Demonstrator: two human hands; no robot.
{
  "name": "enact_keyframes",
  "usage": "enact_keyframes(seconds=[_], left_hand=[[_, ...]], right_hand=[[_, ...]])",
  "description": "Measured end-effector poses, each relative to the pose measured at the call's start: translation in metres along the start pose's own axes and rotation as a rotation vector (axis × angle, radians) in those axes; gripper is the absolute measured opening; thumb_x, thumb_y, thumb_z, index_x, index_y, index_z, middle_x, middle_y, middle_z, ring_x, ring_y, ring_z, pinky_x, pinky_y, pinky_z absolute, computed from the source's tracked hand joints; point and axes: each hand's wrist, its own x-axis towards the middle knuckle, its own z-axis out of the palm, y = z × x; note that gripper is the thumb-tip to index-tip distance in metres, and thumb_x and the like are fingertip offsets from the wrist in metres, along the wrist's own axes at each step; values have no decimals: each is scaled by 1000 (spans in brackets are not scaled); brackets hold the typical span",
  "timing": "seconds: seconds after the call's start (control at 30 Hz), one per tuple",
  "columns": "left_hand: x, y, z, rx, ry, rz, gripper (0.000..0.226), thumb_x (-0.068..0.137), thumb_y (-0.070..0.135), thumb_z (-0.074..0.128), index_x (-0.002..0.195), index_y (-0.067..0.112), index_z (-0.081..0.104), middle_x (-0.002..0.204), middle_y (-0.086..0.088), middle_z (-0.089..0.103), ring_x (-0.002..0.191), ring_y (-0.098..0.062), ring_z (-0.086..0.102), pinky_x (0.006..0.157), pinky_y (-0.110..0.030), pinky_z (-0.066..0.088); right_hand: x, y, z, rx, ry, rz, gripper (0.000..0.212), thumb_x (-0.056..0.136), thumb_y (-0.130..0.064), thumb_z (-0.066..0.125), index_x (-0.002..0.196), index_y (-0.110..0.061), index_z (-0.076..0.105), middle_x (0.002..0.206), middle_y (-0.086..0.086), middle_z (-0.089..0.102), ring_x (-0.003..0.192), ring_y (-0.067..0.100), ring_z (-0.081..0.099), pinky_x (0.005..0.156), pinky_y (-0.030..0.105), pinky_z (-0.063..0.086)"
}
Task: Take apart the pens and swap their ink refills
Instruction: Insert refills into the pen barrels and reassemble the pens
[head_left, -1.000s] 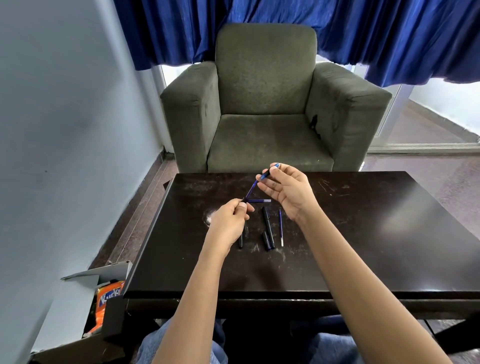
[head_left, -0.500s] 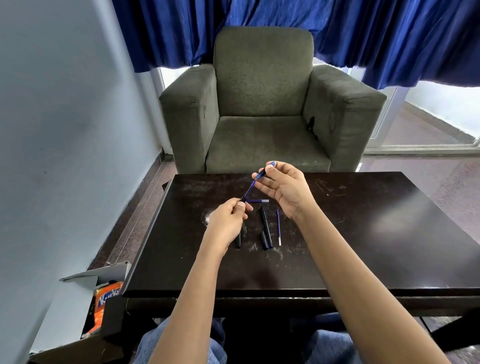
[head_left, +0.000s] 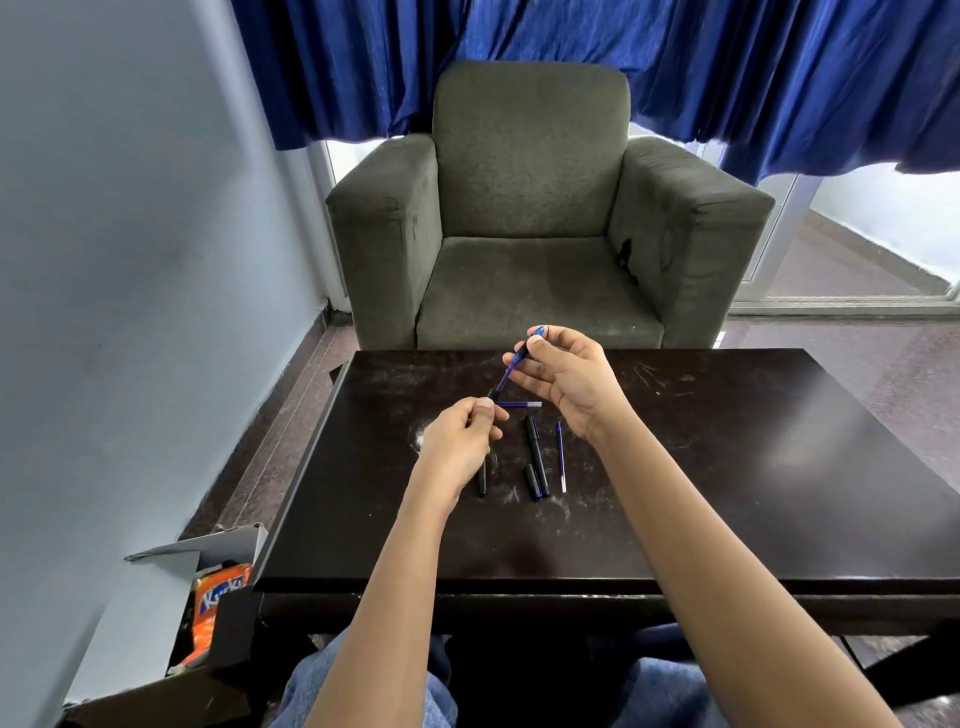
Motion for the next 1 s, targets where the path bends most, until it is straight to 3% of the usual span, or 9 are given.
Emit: enact_keyframes(seconds=[0.2,0.43,0.6,0.7,0.87,1.0], left_hand=[[3,2,0,-29,80,45,41,100,42,37,80,24,68,73,9,61,69,-7,53,75,-31,46],[8,-5,0,-34,38,28,40,100,37,38,84,22,71,71,10,61,66,-4,53,74,-28,43],[11,-5,3,26,29,62,30,99,32,43,89,21,68,76,9,64,74,-8,57,81,-31,49],[13,-3,4,3,56,73,26,100,34,41,94,21,63,76,8,63,74,-11,57,75,-32,49],[18,-3,6,27,35,21,45,102,40,29,88,21,68,72,8,61,68,-7,52,70,-28,39],[17,-9,5,102,50,107,25,97,32,47,91,21,68,76,10,61,71,-6,54,64,-20,41]], right_hand=[[-3,1,5,-46,-25,32,10,96,-1,50,103,-4,56,88,10,65,78,20,71,69,30,60],[-12,16,2,-46,-1,39,11,96,0,50,103,-4,57,88,9,66,77,18,70,65,27,59],[-12,24,-3,-23,5,10,11,95,0,51,101,-5,57,90,10,66,79,19,70,73,31,60],[-10,22,2,-52,-3,-38,14,93,1,54,105,-4,57,91,11,67,83,22,68,79,36,58],[-11,28,0,-97,31,-50,13,89,1,60,100,-6,59,93,15,66,86,25,66,81,36,56],[-11,31,-7,-92,52,-5,14,87,0,64,99,-5,59,93,18,64,85,26,66,78,32,58]])
